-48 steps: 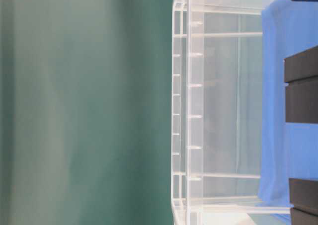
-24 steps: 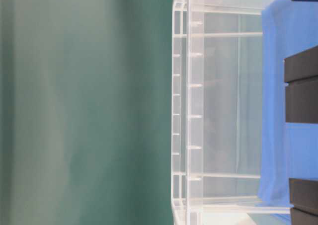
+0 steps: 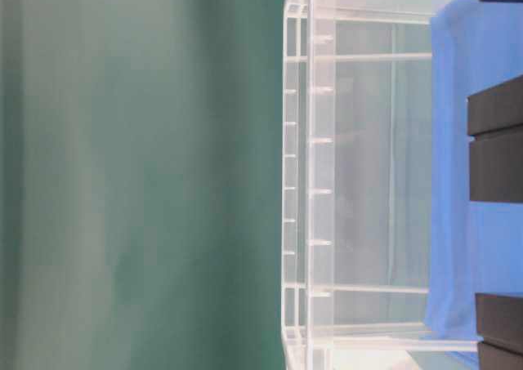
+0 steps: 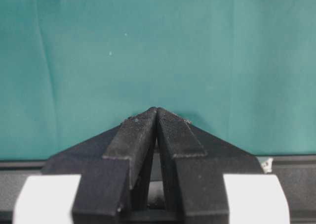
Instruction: Take the box out of the case with the right arm.
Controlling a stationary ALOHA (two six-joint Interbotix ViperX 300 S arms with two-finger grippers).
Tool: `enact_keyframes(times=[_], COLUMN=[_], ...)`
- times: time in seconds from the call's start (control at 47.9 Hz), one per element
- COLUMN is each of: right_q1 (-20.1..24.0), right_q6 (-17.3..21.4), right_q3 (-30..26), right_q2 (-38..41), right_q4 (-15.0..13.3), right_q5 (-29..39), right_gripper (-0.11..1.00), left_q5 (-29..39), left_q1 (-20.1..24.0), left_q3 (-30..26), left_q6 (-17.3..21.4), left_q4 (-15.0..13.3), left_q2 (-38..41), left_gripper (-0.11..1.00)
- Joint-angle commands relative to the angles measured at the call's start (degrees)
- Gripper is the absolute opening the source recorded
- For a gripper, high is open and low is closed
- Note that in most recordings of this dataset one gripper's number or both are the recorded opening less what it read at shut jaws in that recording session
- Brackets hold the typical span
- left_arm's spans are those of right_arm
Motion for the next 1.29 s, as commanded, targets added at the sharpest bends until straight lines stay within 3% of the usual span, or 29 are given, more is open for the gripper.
enact_keyframes(times=[0.0,1.273], right_q1=[-0.18,-0.18], right_q6=[-0.09,-0.18], right_q3=[-0.62,-0.97], right_q2=[-0.18,0.44], right_q4=[0.09,0.18], right_q5=[-0.26,-1.67], right_gripper=[0.88,0.88], left_q5=[-0.26,-0.26], left_q1=[0.18,0.18], left_q3=[-1.14,-1.14], left_q6=[0.18,0.0], left_q4=[0.09,0.09], left_q2=[0.09,0.18], left_gripper=[0.02,0.02])
